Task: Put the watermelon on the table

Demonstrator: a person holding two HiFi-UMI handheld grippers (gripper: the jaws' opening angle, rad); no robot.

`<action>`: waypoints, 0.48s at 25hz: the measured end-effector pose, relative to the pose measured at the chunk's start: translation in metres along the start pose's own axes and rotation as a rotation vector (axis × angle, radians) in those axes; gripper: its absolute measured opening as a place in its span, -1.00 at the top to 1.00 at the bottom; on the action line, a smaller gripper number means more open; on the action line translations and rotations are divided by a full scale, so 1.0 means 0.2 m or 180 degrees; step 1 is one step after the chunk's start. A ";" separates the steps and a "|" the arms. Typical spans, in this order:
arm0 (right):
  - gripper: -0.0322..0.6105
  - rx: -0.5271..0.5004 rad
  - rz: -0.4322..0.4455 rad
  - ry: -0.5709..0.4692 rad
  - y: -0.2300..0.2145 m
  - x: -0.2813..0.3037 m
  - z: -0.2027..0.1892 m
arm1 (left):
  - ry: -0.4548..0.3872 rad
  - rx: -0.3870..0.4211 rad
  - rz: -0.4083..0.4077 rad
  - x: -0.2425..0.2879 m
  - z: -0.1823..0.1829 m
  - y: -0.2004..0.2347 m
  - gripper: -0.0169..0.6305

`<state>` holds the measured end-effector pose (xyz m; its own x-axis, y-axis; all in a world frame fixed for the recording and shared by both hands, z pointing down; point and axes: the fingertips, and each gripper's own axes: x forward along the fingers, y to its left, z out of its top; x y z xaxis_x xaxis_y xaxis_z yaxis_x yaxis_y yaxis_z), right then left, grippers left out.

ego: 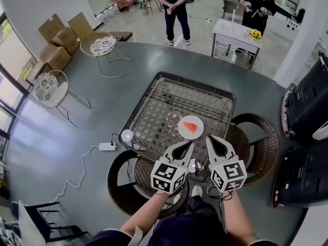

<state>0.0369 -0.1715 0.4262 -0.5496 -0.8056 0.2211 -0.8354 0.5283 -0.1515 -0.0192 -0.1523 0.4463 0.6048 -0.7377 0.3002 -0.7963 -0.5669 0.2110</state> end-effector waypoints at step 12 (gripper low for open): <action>0.90 -0.0057 0.0054 -0.0083 0.07 -0.03 0.04 | -0.0103 0.0007 -0.0100 -0.05 0.06 -0.04 0.93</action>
<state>0.0279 -0.1616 0.4148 -0.5637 -0.8031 0.1933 -0.8260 0.5466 -0.1378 -0.0200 -0.1442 0.4313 0.6295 -0.7311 0.2631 -0.7770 -0.5907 0.2177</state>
